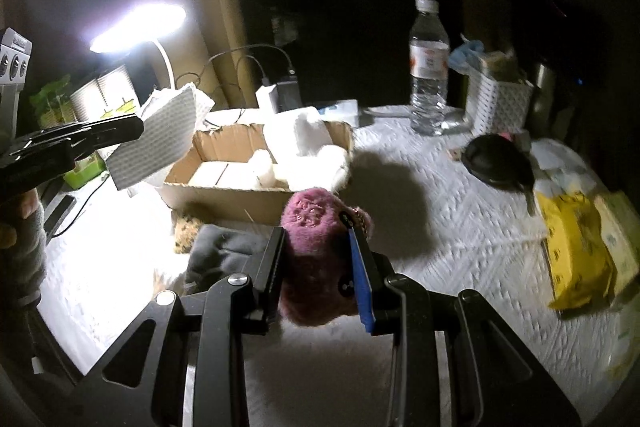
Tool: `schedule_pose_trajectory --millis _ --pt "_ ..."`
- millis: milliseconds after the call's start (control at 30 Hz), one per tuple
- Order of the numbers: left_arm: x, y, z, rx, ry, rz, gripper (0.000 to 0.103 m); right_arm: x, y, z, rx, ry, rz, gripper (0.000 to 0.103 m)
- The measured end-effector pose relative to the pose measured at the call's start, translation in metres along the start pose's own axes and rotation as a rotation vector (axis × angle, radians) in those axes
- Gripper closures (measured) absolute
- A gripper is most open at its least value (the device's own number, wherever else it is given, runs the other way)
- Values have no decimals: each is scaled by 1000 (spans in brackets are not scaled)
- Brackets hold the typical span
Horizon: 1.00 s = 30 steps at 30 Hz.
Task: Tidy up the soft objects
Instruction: 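Carry the tissue over the box with the left tool while the right tool carries the plush toy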
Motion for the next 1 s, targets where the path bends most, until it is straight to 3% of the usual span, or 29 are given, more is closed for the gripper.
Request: schedule_pose_trajectory --millis 467,1000 --pt "-3 -33 -57 50 78 -31 100 42 -43 -37 60 57 -15 70" --pt "-28 -86 -77 47 135 -111 100 68 -89 -63 121 110 -39 70"
Point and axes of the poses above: each gripper's, at about its wrist camera, not at the fingertips, and y roughly against the way its jaws point, z to its right, x to its top, the point moved 10 cm from there along -y, roughly the way its jaws point, and after that the axes turned 1 degree about x, right-handed, at the moved point
